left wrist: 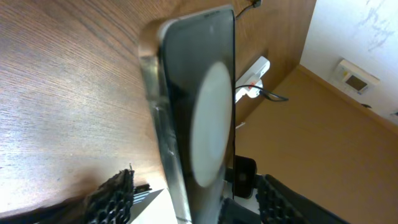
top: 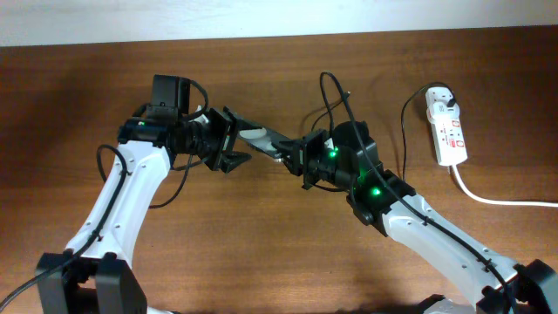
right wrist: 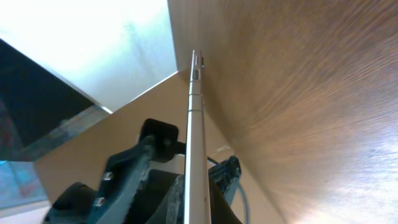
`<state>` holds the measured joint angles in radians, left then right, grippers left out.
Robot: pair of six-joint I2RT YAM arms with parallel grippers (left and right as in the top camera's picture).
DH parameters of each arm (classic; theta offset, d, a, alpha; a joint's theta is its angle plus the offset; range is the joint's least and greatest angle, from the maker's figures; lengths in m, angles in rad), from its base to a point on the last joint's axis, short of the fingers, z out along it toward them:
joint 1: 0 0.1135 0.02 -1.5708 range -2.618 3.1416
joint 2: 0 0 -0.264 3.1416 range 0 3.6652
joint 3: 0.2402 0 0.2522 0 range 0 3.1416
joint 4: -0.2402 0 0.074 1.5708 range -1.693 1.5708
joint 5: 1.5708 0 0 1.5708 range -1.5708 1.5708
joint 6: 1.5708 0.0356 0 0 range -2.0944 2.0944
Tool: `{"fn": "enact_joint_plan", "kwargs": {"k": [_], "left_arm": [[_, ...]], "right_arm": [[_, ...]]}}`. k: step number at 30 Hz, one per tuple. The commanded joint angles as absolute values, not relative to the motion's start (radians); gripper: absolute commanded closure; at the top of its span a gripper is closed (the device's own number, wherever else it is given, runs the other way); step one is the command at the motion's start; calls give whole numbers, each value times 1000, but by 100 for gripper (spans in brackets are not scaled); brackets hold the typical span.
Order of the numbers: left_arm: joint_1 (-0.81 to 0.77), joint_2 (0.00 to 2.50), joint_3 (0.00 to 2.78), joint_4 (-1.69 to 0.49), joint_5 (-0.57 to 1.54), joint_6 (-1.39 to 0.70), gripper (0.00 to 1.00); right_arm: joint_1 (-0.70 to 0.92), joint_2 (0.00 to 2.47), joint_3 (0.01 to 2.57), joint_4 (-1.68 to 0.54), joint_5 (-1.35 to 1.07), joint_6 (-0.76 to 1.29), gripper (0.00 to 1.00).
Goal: Plug charger to phone and switch on socket
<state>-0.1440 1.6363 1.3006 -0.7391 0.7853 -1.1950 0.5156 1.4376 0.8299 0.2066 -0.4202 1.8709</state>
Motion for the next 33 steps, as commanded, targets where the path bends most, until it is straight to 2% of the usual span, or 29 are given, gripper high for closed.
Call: {"fn": "enact_joint_plan", "kwargs": {"k": [1, 7, 9, 11, 14, 15, 17, 18, 21, 23, 24, 26, 28, 30, 33], "left_arm": [[-149, 1627, 1305, -733, 796, -1219, 41], [-155, 1627, 1305, -724, 796, -1219, 58], [-160, 1627, 1305, -703, 796, -1219, 71], [-161, 1627, 1305, -684, 796, -1219, 76], [-168, 1627, 1305, -680, 784, -1219, 77], [-172, 1627, 1305, -680, 784, -1219, 80], [-171, 1627, 1305, -680, 757, -1219, 98], [-167, 1627, 1305, -681, 733, -1219, 100], [-167, 1627, 1305, -681, 561, -1200, 100], [-167, 1627, 1305, -682, 419, -1038, 100], [-166, 1627, 1305, -686, 414, -953, 100], [-149, 1627, 1305, -750, 414, -873, 100], [-136, 1627, 1305, -756, 441, -809, 100], [-136, 1627, 1305, -758, 449, -756, 98], [-136, 1627, 1305, -742, 448, -754, 99]], "right_arm": [[544, 1431, 844, 277, -422, 1924, 92], [564, 1433, 844, 285, -407, 1954, 92], [564, 1433, 844, 281, -407, 1974, 92], [564, 1433, 844, 281, -408, 1981, 91], [590, 1433, 844, 287, -410, 2030, 91], [603, 1433, 844, 284, -405, 2032, 91], [604, 1433, 843, 273, -403, 2024, 80], [604, 1433, 843, 265, -403, 1999, 67], [602, 1433, 843, 127, -344, 1883, 43], [601, 1433, 843, -25, -145, 1663, 33], [601, 1433, 843, -62, -52, 1554, 27], [601, 1433, 843, -161, 223, 1319, 1], [600, 1433, 844, -187, 432, 1077, 1], [591, 1433, 889, -204, 452, 907, 1], [481, 1441, 1153, -447, 373, 860, 1]]}}
